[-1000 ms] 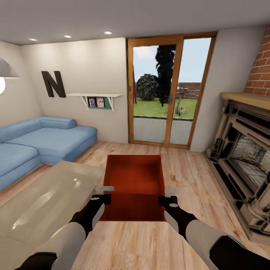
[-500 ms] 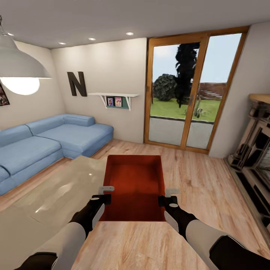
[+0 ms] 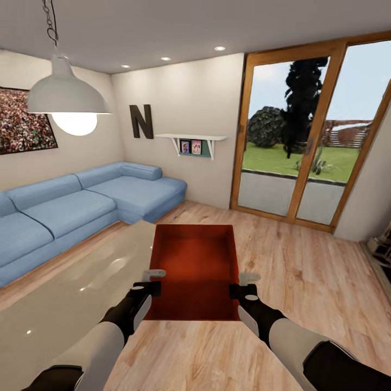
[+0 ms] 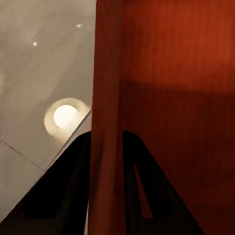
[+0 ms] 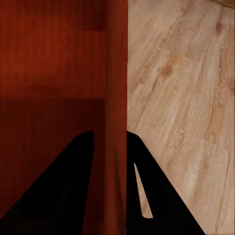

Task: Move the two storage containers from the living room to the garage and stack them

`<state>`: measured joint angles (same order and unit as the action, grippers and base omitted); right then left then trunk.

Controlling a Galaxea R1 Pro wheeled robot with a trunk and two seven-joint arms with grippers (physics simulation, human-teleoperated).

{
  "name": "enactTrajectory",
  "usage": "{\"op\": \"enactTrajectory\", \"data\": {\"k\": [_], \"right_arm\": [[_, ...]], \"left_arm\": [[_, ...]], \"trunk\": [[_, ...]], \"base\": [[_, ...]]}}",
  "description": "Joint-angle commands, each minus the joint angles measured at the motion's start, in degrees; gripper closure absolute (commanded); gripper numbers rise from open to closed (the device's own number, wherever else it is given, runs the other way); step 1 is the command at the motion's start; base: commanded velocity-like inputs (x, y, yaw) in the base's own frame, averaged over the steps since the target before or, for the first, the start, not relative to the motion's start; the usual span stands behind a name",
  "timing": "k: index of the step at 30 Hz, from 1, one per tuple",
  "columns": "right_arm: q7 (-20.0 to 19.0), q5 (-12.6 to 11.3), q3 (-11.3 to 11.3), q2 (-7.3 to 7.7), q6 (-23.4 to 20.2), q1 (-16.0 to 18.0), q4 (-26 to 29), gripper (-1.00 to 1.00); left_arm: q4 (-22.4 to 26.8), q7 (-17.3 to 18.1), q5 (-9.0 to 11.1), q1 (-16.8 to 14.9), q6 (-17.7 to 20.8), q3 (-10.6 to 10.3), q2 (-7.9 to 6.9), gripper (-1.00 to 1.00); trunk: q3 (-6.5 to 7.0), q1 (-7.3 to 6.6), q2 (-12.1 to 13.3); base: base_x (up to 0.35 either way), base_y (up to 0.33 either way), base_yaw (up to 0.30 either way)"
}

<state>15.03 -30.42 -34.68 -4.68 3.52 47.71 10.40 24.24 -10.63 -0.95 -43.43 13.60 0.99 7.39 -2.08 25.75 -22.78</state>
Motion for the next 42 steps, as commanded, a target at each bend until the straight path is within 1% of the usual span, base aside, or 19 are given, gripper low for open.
{"op": "enactTrajectory", "data": {"k": [1,42], "right_arm": [[0.0,0.2,0.1,0.01,1.9,0.1,0.6,1.0],[0.0,0.2,0.1,0.02,1.9,0.1,0.6,1.0]], "left_arm": [[-0.1,-0.4,-0.7,0.0,0.5,-0.1,-0.02,1.0],[-0.2,-0.4,-0.9,0.0,0.5,-0.2,0.03,1.0]], "trunk": [[-0.14,0.04,-0.1],[-0.14,0.04,-0.1]], "base": [[0.0,0.0,0.3],[0.0,0.0,0.3]]}}
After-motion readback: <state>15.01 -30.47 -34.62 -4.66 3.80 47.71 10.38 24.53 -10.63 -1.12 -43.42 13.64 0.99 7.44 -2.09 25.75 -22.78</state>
